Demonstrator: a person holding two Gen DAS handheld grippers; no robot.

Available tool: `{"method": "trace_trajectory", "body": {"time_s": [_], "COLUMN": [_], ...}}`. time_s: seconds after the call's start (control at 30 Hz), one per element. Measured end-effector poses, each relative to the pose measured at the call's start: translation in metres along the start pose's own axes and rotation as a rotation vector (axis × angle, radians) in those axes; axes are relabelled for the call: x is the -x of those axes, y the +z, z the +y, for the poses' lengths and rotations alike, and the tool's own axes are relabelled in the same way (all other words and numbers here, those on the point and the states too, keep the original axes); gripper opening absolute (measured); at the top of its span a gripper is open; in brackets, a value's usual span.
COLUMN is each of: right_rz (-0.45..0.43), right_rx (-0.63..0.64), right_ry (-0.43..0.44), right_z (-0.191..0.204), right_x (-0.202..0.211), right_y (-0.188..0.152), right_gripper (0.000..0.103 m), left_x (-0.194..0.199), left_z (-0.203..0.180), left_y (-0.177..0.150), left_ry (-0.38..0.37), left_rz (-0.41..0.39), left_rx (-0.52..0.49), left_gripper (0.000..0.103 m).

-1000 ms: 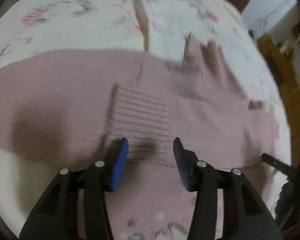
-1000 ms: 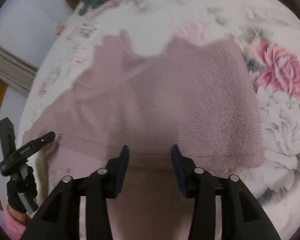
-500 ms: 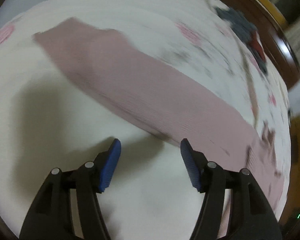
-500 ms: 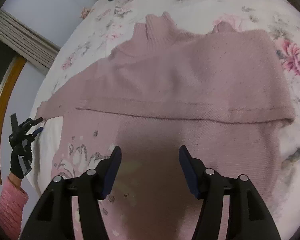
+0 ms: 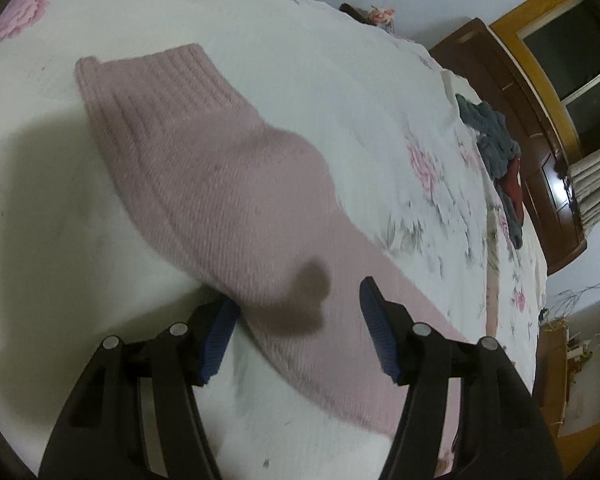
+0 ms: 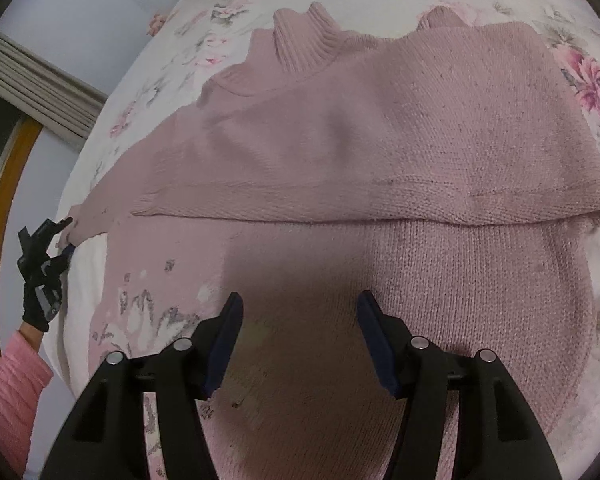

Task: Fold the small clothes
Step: 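Grasp the other sleeve cuff with the left gripper and lift it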

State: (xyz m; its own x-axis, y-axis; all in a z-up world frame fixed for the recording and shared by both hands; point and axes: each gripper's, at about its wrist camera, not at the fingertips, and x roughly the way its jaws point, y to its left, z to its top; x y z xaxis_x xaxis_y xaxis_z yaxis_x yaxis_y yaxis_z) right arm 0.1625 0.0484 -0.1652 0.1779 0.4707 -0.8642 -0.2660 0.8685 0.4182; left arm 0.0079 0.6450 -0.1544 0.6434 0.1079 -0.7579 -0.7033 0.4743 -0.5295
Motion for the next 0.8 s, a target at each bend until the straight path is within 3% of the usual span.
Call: {"method": "trace_trajectory", "body": {"time_s": [0.17, 0.33, 0.53, 0.8], "right_rz": [-0.005, -0.008, -0.011, -0.048], "right_rx": [0.007, 0.009, 0.003, 0.031], "right_ry": [0.000, 0.008, 0.004, -0.025], "right_z": [-0.002, -0.003, -0.001, 0.009], "right_x": [-0.002, -0.002, -0.002, 0.017], "right_y": [-0.002, -0.002, -0.003, -0.009], "right_gripper": [0.060, 0.060, 0.060, 0.060], "left_x": [0.002, 0.013, 0.042, 0.075], "left_z": [0.004, 0.008, -0.028, -0.122], "left_y": [0.009, 0.009, 0.001, -0.048], "left_ry": [-0.005, -0.022, -0.076, -0.195], "left_rz": [-0.026, -0.060, -0.109, -0.121], "left_rx": [0.014, 0.015, -0.088, -0.324], "left_gripper": [0.031, 0.016, 0.012, 0.012]}}
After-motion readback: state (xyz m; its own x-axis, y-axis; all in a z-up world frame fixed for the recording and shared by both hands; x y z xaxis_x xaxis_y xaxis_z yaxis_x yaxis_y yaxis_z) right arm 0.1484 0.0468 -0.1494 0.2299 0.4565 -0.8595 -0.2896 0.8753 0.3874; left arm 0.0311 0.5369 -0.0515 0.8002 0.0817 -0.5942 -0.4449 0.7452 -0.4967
